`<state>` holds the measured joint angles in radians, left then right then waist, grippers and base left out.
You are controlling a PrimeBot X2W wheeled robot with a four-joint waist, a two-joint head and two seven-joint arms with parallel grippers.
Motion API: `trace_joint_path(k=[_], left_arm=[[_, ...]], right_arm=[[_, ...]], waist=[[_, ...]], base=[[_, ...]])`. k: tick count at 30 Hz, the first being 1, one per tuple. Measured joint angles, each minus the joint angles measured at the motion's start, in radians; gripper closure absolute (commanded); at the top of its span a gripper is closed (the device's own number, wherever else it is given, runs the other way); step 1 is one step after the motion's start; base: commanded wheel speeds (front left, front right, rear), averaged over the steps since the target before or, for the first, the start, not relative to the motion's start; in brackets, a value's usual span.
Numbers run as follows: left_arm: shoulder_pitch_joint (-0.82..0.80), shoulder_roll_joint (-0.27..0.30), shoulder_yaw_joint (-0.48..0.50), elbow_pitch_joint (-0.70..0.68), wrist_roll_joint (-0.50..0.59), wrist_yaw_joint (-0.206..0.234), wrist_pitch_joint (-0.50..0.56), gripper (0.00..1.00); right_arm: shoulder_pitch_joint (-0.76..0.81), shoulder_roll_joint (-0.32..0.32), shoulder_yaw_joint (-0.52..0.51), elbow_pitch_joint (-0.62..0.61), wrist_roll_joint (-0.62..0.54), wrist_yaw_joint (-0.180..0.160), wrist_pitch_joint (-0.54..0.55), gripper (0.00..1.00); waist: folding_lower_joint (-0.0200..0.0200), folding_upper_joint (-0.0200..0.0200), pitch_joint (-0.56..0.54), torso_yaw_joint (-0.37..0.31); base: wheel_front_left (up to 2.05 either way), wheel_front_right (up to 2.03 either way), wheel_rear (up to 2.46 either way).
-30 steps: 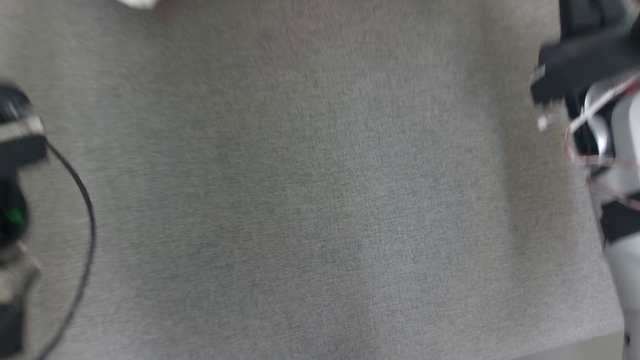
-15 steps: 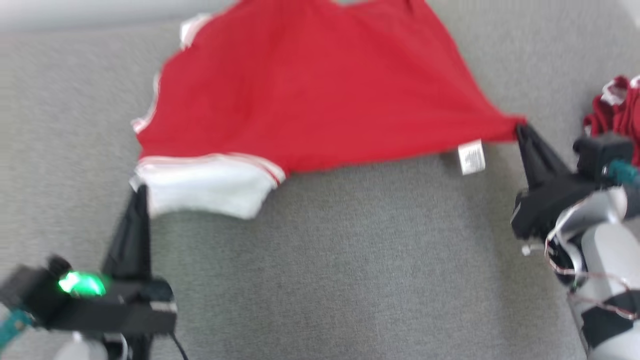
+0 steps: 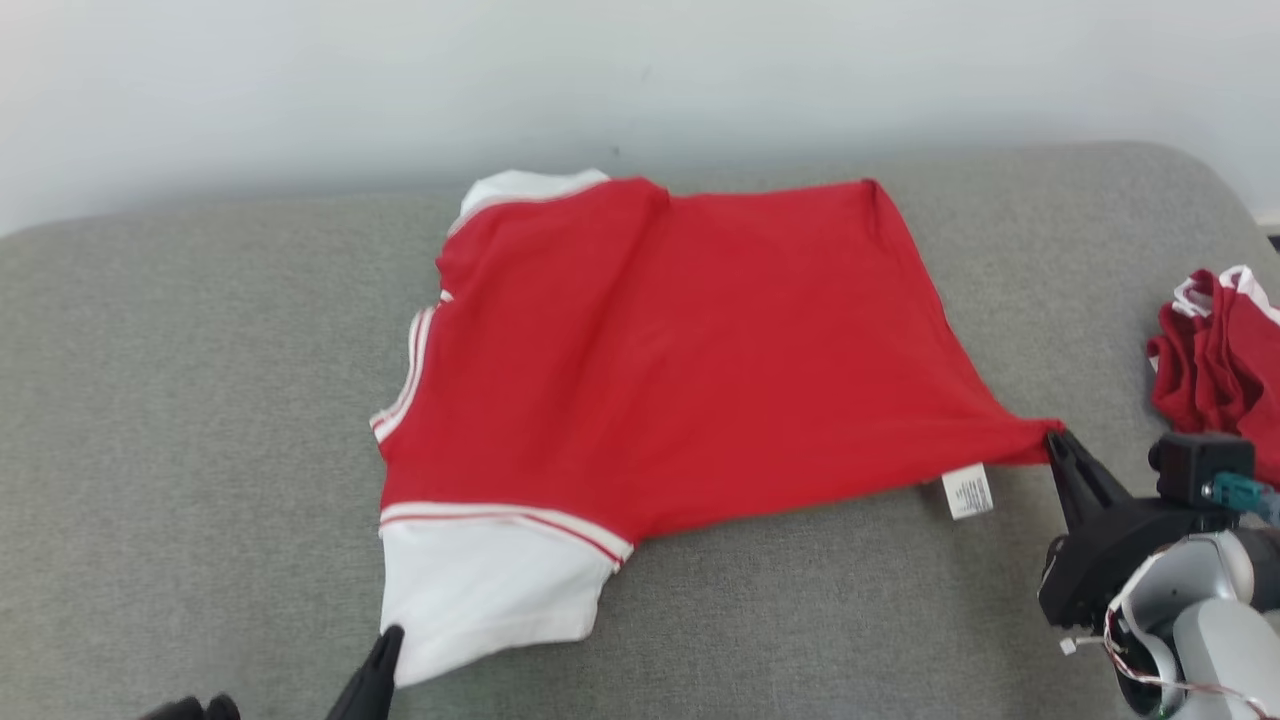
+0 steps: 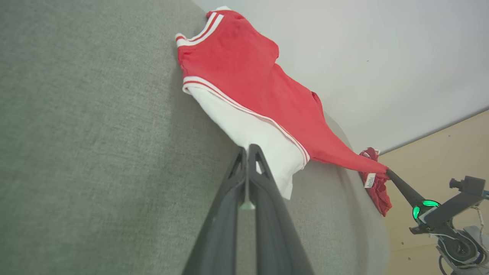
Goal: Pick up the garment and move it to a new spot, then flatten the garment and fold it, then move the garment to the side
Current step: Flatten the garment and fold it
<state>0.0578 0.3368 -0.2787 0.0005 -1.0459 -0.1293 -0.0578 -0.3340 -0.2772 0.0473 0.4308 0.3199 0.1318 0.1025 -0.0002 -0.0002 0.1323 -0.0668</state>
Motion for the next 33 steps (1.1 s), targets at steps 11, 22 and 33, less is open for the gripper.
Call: trace_joint_path(k=[11, 22, 33], left_arm=[[0.118, 0.017, -0.041, 0.0, -0.129, 0.0, 0.097, 1.0], [0.178, 0.032, -0.042, -0.011, -0.178, 0.012, 0.136, 1.0], [0.203, 0.061, -0.059, -0.01, -0.213, 0.046, 0.214, 1.0]], right_arm=[[0.149, 0.038, -0.104, -0.053, -0.016, 0.0, 0.089, 1.0], [0.341, 0.116, -0.212, -0.224, -0.1, 0.0, 0.291, 1.0], [0.43, 0.163, -0.228, -0.338, -0.124, 0.0, 0.381, 1.0]], waist=[[0.0001, 0.0001, -0.068, 0.043], [0.0002, 0.0002, -0.08, 0.033], [0.0003, 0.0003, -0.062, -0.005]], base=[[0.0, 0.0, 0.0], [0.0, 0.0, 0.0], [0.0, 0.0, 0.0]])
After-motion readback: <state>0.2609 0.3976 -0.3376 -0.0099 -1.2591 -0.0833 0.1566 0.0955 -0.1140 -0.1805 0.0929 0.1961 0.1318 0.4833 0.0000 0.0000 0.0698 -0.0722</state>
